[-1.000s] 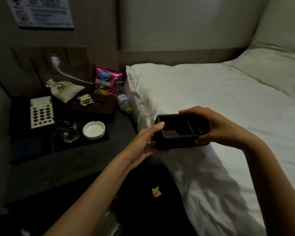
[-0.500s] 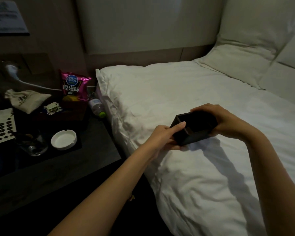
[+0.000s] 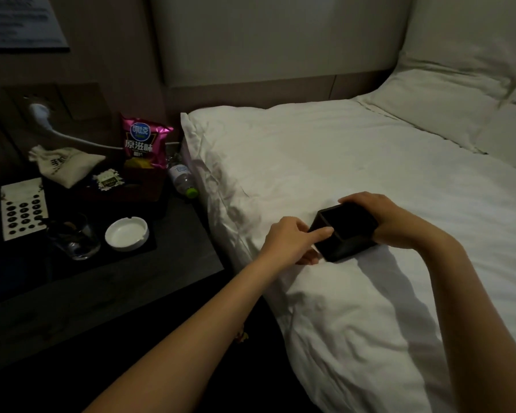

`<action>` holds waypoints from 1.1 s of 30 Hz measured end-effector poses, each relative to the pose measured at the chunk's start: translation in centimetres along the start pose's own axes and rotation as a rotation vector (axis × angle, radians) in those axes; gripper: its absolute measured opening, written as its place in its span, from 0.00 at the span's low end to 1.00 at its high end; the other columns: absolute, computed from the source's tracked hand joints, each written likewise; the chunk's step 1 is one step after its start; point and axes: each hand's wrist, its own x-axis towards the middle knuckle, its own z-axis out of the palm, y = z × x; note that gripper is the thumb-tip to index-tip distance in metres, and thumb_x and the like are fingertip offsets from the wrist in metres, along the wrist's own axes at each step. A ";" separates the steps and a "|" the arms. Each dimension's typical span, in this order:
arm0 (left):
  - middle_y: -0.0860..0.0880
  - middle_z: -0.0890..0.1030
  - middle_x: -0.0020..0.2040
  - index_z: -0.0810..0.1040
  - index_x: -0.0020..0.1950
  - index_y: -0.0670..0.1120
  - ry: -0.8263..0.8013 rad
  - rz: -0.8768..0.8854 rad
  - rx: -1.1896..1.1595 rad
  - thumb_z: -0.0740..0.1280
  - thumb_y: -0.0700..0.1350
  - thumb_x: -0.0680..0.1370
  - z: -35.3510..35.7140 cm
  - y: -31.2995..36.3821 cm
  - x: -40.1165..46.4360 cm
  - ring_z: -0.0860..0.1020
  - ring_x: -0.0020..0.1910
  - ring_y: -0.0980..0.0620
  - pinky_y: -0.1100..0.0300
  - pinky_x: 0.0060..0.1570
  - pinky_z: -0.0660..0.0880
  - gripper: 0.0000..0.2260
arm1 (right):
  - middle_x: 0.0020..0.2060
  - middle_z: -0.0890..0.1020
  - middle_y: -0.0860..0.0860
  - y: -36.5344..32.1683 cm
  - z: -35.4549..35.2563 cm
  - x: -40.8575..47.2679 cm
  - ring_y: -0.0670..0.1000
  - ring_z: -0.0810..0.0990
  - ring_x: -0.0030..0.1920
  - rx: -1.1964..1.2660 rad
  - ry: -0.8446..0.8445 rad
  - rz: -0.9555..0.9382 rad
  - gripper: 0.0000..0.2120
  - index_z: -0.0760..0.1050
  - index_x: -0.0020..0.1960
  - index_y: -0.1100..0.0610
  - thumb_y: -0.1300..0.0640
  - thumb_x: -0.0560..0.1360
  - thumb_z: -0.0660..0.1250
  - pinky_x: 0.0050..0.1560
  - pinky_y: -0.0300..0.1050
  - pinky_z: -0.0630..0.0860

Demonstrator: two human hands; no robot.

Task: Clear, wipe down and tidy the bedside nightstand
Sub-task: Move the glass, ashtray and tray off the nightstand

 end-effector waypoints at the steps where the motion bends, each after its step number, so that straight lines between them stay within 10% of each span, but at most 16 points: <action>1: 0.42 0.84 0.33 0.77 0.53 0.40 0.002 0.005 -0.026 0.74 0.55 0.72 -0.4 -0.2 -0.2 0.84 0.32 0.46 0.58 0.32 0.80 0.21 | 0.71 0.68 0.50 -0.8 -0.2 -0.2 0.54 0.64 0.72 -0.028 -0.012 0.008 0.37 0.64 0.73 0.48 0.74 0.70 0.64 0.70 0.56 0.66; 8: 0.41 0.81 0.36 0.77 0.48 0.41 0.203 0.086 -0.149 0.68 0.39 0.77 -8.0 -4.0 -3.2 0.80 0.30 0.49 0.57 0.31 0.78 0.02 | 0.70 0.70 0.46 -12.0 0.4 0.6 0.48 0.65 0.71 0.146 0.142 -0.388 0.31 0.68 0.72 0.48 0.71 0.74 0.65 0.68 0.38 0.59; 16: 0.39 0.81 0.39 0.80 0.52 0.39 0.591 0.089 0.105 0.70 0.35 0.75 -22.0 -9.2 -8.1 0.79 0.34 0.48 0.56 0.36 0.75 0.06 | 0.57 0.82 0.51 -25.4 9.2 7.8 0.43 0.78 0.55 0.414 0.030 -0.581 0.14 0.79 0.60 0.58 0.64 0.74 0.70 0.52 0.23 0.67; 23: 0.47 0.79 0.50 0.77 0.58 0.46 1.048 0.168 0.456 0.74 0.37 0.70 -33.6 -12.2 -9.8 0.76 0.45 0.51 0.57 0.47 0.77 0.18 | 0.59 0.80 0.53 -34.4 15.7 14.1 0.52 0.76 0.63 0.534 -0.059 -0.566 0.20 0.74 0.65 0.55 0.59 0.74 0.72 0.63 0.55 0.74; 27: 0.44 0.69 0.67 0.66 0.72 0.47 0.938 -0.037 0.562 0.79 0.43 0.66 -37.4 -14.7 -8.8 0.65 0.67 0.44 0.49 0.66 0.67 0.37 | 0.67 0.73 0.54 -36.6 18.5 17.3 0.57 0.69 0.69 0.383 -0.069 -0.517 0.30 0.67 0.71 0.53 0.55 0.72 0.74 0.65 0.60 0.71; 33: 0.44 0.66 0.72 0.58 0.77 0.45 0.794 -0.083 0.426 0.81 0.42 0.63 -38.3 -17.5 -6.5 0.63 0.72 0.45 0.50 0.71 0.63 0.48 | 0.70 0.66 0.55 -35.3 21.8 20.7 0.61 0.65 0.70 0.187 -0.096 -0.404 0.42 0.59 0.76 0.52 0.50 0.69 0.77 0.64 0.59 0.68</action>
